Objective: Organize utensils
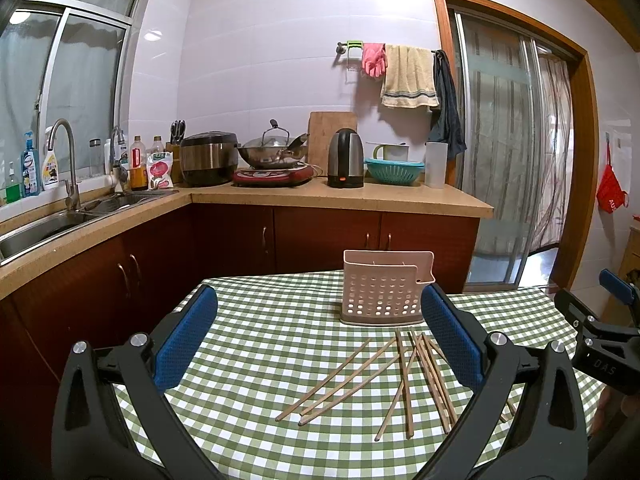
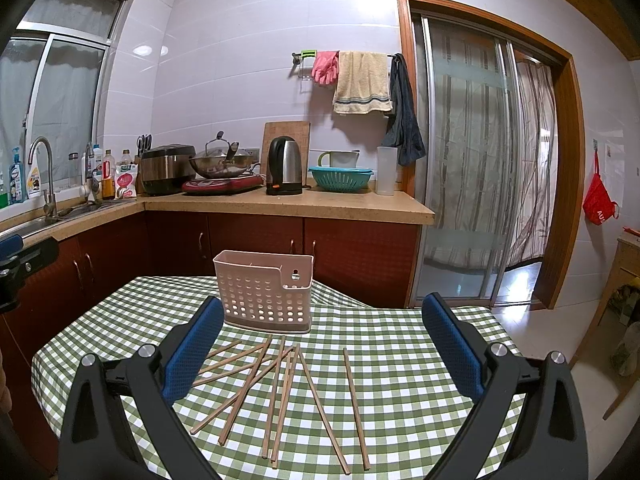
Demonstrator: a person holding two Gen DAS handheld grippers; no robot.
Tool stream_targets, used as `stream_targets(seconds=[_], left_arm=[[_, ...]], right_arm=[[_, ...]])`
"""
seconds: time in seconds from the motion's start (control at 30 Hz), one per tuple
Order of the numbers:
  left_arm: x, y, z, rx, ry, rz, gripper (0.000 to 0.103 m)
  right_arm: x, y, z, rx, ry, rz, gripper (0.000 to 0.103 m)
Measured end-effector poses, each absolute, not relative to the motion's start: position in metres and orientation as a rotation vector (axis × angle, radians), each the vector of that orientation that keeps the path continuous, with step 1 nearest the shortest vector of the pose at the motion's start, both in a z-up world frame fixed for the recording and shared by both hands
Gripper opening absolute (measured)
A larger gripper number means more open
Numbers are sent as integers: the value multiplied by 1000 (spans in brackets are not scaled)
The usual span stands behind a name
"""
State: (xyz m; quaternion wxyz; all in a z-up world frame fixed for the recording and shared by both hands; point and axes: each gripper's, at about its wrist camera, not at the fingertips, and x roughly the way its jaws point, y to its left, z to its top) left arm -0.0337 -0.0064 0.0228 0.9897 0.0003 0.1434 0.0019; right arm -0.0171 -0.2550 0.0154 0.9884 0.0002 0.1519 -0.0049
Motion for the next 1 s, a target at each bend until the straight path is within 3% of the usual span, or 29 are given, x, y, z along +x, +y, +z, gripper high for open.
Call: stream_targets(seconds=[1.0], left_arm=[[-34,-6,15,-2,291,7,99]], right_arm=[[-16,-253,13,-5,304,-11,97]])
